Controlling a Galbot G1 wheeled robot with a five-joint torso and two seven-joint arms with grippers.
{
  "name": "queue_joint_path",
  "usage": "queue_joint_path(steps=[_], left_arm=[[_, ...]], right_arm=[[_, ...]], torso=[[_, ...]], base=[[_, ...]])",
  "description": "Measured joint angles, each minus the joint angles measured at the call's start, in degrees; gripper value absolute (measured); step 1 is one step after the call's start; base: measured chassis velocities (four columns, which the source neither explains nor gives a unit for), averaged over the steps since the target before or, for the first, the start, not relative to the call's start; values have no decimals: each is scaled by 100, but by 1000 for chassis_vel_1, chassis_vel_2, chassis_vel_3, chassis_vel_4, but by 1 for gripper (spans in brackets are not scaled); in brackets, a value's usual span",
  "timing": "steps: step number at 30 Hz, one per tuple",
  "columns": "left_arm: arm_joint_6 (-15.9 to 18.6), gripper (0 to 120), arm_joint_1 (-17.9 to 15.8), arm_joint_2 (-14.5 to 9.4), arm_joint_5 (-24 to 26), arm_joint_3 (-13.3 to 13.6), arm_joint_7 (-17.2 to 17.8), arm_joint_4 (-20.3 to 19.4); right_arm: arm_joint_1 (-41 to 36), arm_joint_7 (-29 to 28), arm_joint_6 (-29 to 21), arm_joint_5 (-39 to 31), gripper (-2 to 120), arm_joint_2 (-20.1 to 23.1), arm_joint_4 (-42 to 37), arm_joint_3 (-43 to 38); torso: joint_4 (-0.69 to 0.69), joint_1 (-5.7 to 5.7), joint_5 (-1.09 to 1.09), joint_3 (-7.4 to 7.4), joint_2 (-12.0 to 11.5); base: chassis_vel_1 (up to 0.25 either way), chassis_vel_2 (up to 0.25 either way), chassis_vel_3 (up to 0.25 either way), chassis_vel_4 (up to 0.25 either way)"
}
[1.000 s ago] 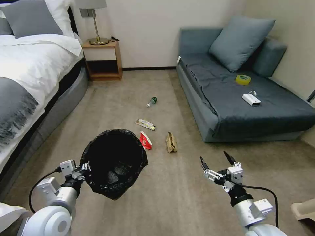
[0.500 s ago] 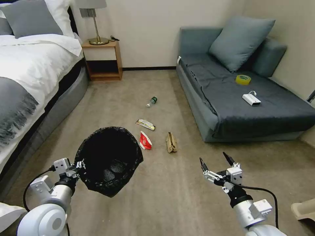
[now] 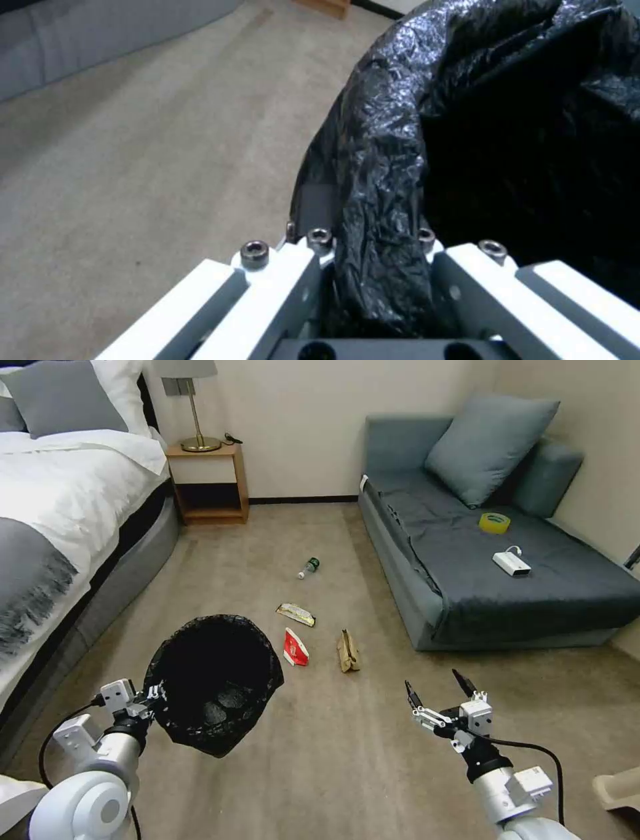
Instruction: Pick up the trash bin, then pick up the garbage on the floor and place it into the trash bin.
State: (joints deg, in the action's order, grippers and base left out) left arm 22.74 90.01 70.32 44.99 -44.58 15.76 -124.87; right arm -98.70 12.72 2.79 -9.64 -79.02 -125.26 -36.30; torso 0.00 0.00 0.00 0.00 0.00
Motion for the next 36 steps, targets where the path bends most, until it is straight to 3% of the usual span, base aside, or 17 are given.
queue_joint_path(steps=[21, 28, 36], left_arm=[[-62, 4, -42, -14, -23, -119, 9, 46], [-191, 4, -101, -18, -373, -275, 8, 157], [-238, 4, -97, 0, -434, -316, -26, 194]], right_arm=[[25, 25, 6, -40, 100, 4, 9, -6], [52, 23, 6, -38, 100, 19, 18, -7], [77, 24, 32, -32, 100, 32, 70, 10]], torso=[[0, 0, 0, 0, 0], [1, 0, 0, 0, 0], [0, 0, 0, 1, 0]], base=[[-121, 117, 129, -116], [-172, 169, 165, -166], [-179, 181, 181, -186]])
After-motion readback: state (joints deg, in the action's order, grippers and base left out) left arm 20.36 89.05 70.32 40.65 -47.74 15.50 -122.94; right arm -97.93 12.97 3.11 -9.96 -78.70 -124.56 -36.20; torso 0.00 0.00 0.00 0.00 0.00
